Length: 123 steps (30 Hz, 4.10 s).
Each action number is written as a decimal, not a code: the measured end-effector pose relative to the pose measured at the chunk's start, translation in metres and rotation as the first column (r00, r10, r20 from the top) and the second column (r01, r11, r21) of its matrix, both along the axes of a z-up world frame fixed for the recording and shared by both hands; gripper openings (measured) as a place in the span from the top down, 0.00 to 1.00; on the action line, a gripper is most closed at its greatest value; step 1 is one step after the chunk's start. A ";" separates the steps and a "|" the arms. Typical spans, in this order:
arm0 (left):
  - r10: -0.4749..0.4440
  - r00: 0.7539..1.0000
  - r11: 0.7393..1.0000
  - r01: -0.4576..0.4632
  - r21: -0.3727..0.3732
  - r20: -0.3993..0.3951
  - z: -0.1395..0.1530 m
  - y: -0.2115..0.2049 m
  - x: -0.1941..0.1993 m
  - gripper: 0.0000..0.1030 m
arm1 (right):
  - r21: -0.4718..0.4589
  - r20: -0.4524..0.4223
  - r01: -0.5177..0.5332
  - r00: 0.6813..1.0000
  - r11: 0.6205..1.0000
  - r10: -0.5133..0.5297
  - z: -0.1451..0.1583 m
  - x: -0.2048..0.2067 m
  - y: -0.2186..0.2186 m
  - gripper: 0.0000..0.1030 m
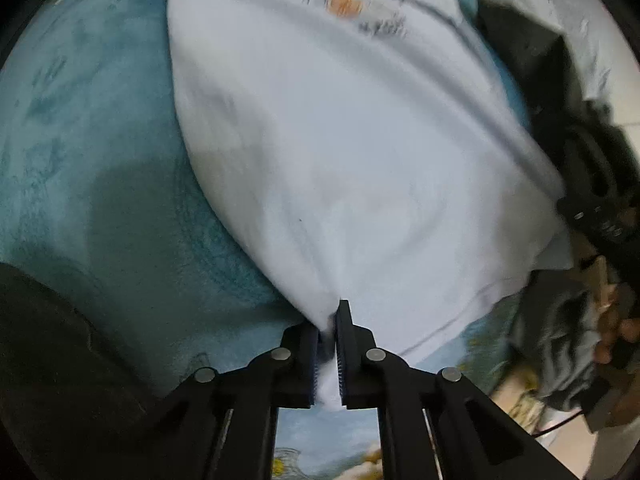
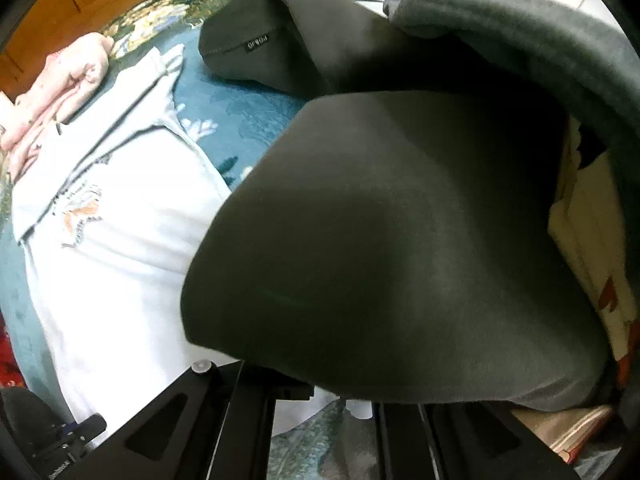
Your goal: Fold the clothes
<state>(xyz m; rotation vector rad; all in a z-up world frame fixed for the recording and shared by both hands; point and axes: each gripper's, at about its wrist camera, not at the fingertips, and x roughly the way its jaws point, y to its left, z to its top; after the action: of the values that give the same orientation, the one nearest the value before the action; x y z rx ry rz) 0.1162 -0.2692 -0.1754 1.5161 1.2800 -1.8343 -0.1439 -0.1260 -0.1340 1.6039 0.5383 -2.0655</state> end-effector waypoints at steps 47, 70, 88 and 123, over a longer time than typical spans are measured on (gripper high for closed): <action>-0.041 0.957 0.999 0.036 -0.023 -0.286 0.101 0.003 0.106 0.94 | -0.313 0.114 0.166 0.984 0.935 -0.136 0.064 0.068 0.130 0.99; 0.222 0.933 0.972 -0.191 0.134 -0.282 0.022 -0.266 0.019 0.90 | -0.385 0.278 0.236 0.952 0.892 -0.131 0.051 -0.099 -0.164 0.99; 0.002 0.956 0.994 -0.034 -0.106 -0.294 0.013 -0.261 0.018 0.45 | -0.335 0.272 0.127 0.962 0.934 -0.033 -0.011 -0.082 -0.193 0.79; 0.172 0.935 0.985 -0.161 0.061 -0.309 -0.032 -0.270 0.042 0.36 | -0.481 0.257 0.120 0.966 0.868 0.009 -0.016 -0.018 -0.169 0.75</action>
<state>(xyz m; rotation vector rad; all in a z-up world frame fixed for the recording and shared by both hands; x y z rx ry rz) 0.1582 -0.5389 -0.2076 1.1198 1.5399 -2.0036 -0.1615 -0.2951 -0.1501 1.5379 -0.1291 -1.8001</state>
